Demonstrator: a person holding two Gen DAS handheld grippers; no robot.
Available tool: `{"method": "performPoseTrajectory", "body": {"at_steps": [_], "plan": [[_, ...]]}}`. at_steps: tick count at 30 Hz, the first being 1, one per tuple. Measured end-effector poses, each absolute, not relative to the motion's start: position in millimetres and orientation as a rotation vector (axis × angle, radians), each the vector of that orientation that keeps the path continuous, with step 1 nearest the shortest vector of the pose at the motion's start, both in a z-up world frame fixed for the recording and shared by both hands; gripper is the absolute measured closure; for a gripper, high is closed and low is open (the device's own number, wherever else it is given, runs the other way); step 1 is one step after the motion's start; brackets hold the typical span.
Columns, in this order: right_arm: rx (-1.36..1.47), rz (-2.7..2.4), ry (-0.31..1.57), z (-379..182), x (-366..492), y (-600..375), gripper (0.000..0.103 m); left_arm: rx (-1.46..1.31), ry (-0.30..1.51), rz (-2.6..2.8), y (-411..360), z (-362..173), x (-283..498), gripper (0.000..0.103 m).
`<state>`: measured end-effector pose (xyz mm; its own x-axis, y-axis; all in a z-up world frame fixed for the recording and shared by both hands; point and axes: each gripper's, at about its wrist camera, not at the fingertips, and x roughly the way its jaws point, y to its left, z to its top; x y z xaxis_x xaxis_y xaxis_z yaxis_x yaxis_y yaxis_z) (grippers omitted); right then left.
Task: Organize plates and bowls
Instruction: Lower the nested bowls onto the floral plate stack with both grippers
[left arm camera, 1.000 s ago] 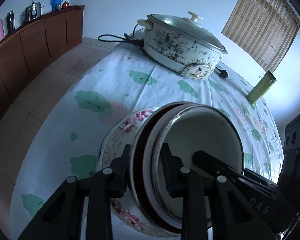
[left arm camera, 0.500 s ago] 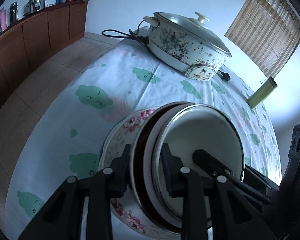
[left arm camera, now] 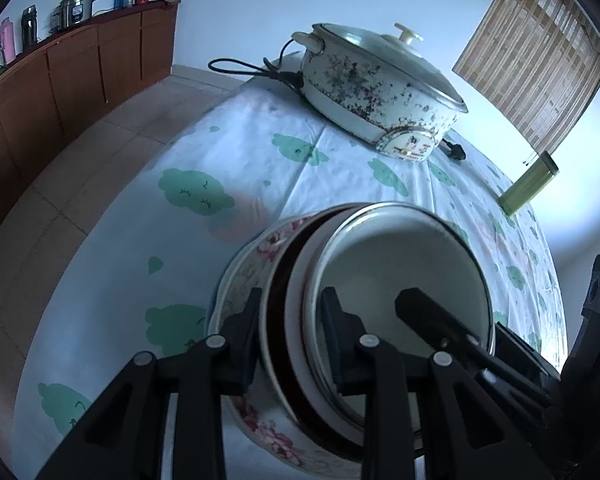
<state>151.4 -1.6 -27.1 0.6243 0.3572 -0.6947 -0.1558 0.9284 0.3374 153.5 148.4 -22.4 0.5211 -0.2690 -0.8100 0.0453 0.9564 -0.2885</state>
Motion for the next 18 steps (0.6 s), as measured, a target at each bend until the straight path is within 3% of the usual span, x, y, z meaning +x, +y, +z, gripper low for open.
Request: {"method": "performPoseTrajectory", "body": {"at_steps": [14, 18], "plan": [[0.103, 0.212, 0.805, -17.6, 148.2, 5.2, 0.06, -0.185, 0.963, -0.143, 141.0, -22.5, 153.2, 0.07], [0.223, 0.303, 0.801, -20.7, 148.8, -5.3, 0.06, -0.157, 0.95, -0.116, 140.9, -19.3, 150.1, 0.065]]}}
